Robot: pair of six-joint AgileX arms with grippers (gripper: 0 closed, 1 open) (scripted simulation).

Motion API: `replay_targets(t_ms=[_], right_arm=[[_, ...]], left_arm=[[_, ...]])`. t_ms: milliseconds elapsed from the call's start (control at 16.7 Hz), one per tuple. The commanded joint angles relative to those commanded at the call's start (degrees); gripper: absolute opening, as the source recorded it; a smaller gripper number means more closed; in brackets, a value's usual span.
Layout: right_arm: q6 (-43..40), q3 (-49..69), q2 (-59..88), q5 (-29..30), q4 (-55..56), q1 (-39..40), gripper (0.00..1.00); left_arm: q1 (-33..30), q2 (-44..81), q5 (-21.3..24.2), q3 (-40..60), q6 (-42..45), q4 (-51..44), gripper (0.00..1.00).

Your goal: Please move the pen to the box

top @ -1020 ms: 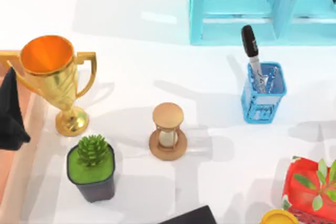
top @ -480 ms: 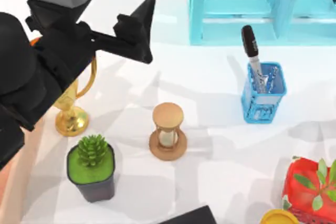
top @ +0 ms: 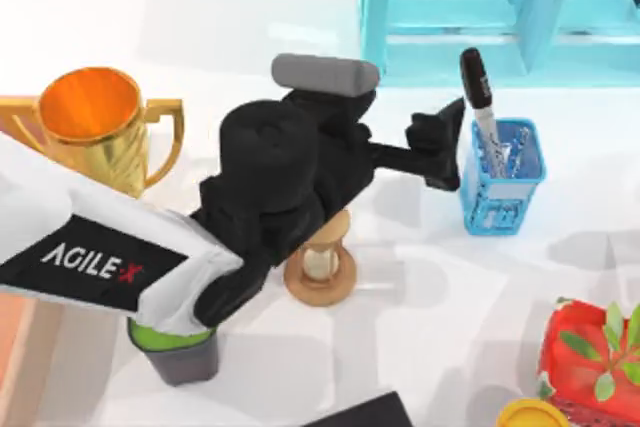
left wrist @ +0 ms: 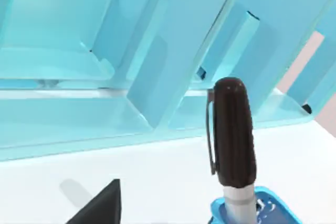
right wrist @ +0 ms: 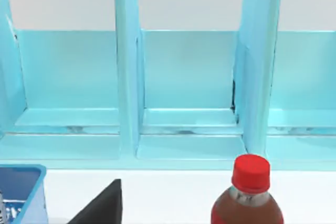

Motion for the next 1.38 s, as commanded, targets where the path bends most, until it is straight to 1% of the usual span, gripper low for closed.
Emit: replay_targets(t_ms=[180,300,600,660,720,1020,1380], right_arm=[[0.0,0.0,0.0,0.0,0.0,0.0,1.00],[0.0,0.0,0.0,0.0,0.0,0.0,1.00],[0.0,0.0,0.0,0.0,0.0,0.0,1.00],[0.0,0.0,0.0,0.0,0.0,0.0,1.00],[0.0,0.0,0.0,0.0,0.0,0.0,1.00],[0.0,0.0,0.0,0.0,0.0,0.0,1.00],[0.0,0.0,0.0,0.0,0.0,0.0,1.00]], left_arm=[[-3.6,8.8,-1.6,1.9,-6.0,4.7,1.00],[-4.7,11.8,-2.4,1.8,-8.5,6.2,1.00],[-4.9,12.4,-2.6,1.5,-9.1,6.5,1.00],[-4.0,9.9,-2.3,2.8,-8.9,7.1,1.00],[-4.0,9.9,-2.3,2.8,-8.9,7.1,1.00],[-4.2,11.2,-1.9,4.9,-8.8,2.6,1.00],[-4.4,14.6,-2.1,12.2,-9.0,-2.0,1.00]])
